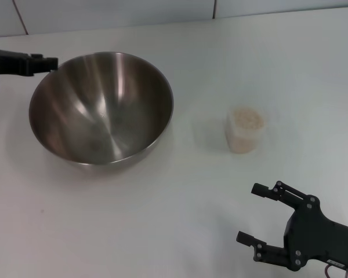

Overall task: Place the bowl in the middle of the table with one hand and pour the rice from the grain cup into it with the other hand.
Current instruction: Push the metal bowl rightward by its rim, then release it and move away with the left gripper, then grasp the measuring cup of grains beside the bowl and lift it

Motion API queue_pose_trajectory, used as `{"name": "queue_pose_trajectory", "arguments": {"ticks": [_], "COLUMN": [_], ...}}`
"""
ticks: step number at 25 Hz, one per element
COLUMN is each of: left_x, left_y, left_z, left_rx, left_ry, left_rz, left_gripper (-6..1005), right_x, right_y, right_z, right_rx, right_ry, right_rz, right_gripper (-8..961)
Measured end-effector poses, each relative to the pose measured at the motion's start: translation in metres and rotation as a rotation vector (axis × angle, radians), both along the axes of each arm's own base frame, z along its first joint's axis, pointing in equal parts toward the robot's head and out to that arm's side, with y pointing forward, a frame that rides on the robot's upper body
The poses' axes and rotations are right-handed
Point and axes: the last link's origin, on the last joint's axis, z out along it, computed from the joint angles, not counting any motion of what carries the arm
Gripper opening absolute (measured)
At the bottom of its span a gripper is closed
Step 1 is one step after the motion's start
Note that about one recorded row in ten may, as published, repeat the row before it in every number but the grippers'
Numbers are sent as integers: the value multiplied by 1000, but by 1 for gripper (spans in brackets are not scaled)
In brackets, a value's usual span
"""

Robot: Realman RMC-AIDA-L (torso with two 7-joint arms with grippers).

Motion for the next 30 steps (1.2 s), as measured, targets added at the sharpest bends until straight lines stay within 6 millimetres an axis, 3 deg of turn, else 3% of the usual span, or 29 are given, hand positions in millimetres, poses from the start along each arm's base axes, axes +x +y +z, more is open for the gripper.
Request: {"name": "queue_pose_trajectory", "arguments": {"ticks": [8, 13, 17, 19, 23, 30], "left_x": [7, 11, 7, -7, -26, -65], "left_y": [-10, -32, -47, -68, -88, -125], "left_z": [26, 37, 41, 49, 55, 37], "left_rx": [100, 145, 207, 337, 479, 763], "left_ry": [-40, -64, -80, -132, -130, -112], "left_rz": [-100, -218, -308, -409, -489, -557], "left_gripper": [530, 626, 626, 627, 627, 620], "right_x": [-1, -1, -1, -1, -1, 0], "right_y": [0, 1, 2, 2, 2, 2], "right_z": [0, 0, 1, 1, 2, 4], "right_rx": [5, 5, 9, 10, 15, 83], "right_ry": [8, 8, 9, 8, 9, 10], "right_rz": [-3, 1, 2, 2, 0, -13], "right_gripper": [826, 826, 826, 826, 825, 826]}}
